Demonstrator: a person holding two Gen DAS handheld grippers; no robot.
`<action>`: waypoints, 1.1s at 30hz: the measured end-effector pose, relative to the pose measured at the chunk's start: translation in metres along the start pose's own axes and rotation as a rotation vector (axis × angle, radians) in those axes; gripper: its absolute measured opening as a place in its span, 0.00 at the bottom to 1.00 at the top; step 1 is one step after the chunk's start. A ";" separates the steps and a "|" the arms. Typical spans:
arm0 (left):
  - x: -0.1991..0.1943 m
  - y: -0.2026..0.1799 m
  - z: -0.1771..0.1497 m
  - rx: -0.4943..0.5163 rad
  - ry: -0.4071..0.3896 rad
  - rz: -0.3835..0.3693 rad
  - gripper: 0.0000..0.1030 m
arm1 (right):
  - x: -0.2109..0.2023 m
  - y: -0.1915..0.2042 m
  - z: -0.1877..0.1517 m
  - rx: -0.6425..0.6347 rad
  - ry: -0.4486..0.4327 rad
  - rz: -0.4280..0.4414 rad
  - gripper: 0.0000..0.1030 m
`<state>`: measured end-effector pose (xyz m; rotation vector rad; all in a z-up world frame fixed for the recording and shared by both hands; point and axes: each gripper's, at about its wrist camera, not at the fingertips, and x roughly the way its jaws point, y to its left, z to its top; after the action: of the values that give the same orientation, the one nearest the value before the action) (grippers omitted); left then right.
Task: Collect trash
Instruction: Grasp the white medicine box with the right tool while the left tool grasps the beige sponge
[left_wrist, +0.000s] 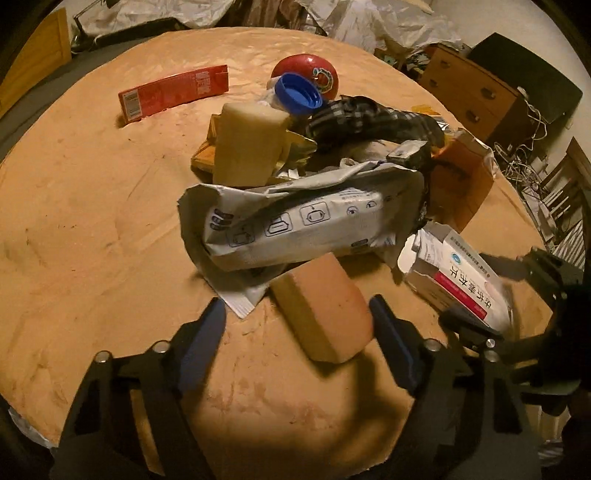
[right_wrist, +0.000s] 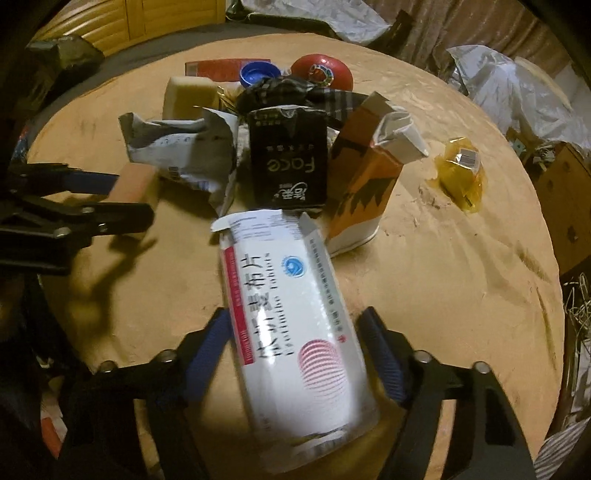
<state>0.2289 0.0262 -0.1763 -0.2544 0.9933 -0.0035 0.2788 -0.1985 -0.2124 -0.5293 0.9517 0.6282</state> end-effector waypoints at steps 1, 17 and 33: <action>0.000 -0.001 -0.001 0.010 -0.004 -0.002 0.64 | 0.000 0.001 -0.001 0.009 -0.004 -0.003 0.65; -0.019 0.007 -0.021 0.043 -0.013 -0.094 0.28 | -0.030 0.021 -0.039 0.300 -0.092 0.003 0.56; -0.018 0.027 -0.024 0.016 -0.039 -0.129 0.30 | -0.034 0.044 -0.054 0.363 -0.146 0.020 0.57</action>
<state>0.1962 0.0496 -0.1800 -0.3019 0.9361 -0.1232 0.2024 -0.2119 -0.2146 -0.1493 0.9070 0.4896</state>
